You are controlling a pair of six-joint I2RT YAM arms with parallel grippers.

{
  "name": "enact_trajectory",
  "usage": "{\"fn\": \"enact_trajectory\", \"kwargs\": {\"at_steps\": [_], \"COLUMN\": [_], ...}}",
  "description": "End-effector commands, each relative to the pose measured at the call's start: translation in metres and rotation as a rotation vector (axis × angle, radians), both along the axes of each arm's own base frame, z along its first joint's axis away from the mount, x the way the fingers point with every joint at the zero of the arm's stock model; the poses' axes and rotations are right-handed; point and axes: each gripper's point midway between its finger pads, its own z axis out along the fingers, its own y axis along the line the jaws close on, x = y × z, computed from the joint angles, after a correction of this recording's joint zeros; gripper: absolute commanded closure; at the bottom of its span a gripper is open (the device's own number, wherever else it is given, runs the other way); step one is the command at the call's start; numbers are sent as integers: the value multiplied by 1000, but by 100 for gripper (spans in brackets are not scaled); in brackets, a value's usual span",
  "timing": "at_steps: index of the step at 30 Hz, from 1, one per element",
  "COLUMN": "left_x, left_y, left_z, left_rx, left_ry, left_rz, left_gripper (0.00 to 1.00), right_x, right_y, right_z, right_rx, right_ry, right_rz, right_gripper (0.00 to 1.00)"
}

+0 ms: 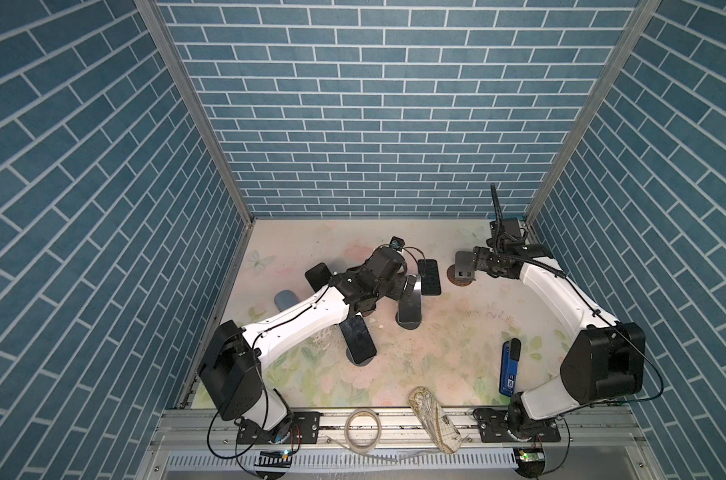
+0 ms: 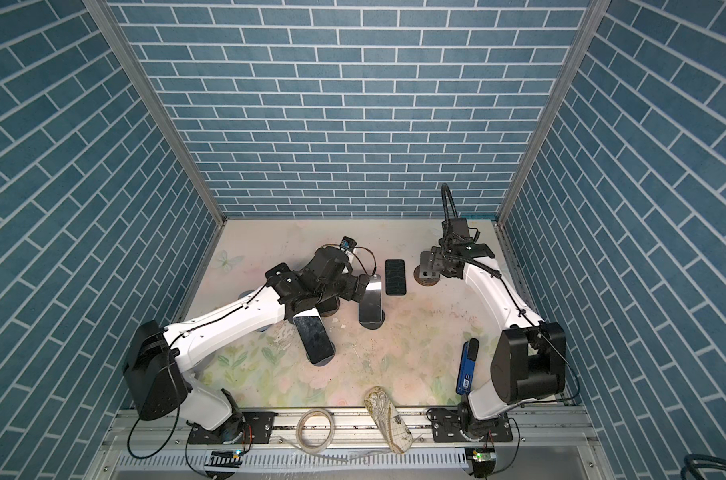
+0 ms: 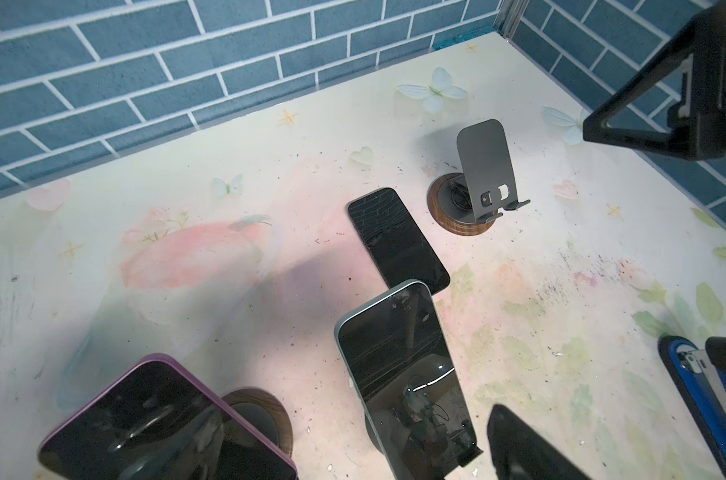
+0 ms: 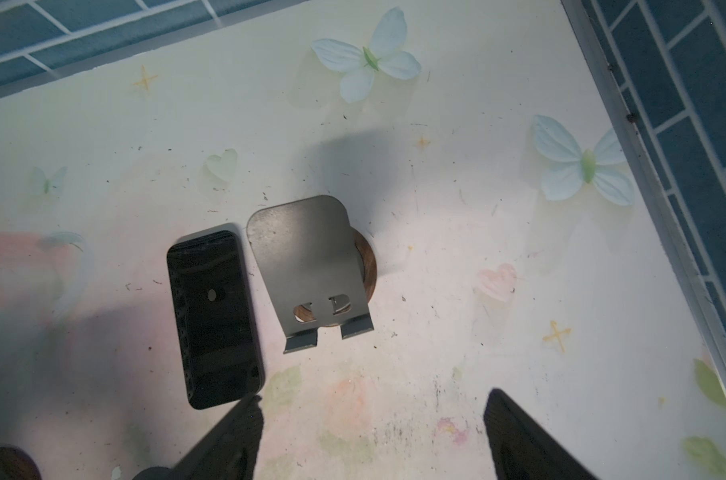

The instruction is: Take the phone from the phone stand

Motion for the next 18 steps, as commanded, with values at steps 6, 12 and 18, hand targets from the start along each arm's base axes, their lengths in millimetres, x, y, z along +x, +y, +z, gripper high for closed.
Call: {"fn": "enact_trajectory", "kwargs": {"at_steps": [6,12,18], "left_x": [-5,-5,-5], "left_y": [-2,-2,-9], "left_z": [-18,-26,-38], "left_rx": [-12,34,81], "left_ry": [115,150,185], "left_rz": [104,155,206], "left_gripper": [0,0,0], "right_x": [-21,-29,-35], "right_y": [-5,-8,-11], "right_z": [-13,-15,-21], "right_rx": [6,-1,-14], "right_ry": [25,16,26], "right_rz": [-32,-36,-35], "right_gripper": [15,15,15]}}
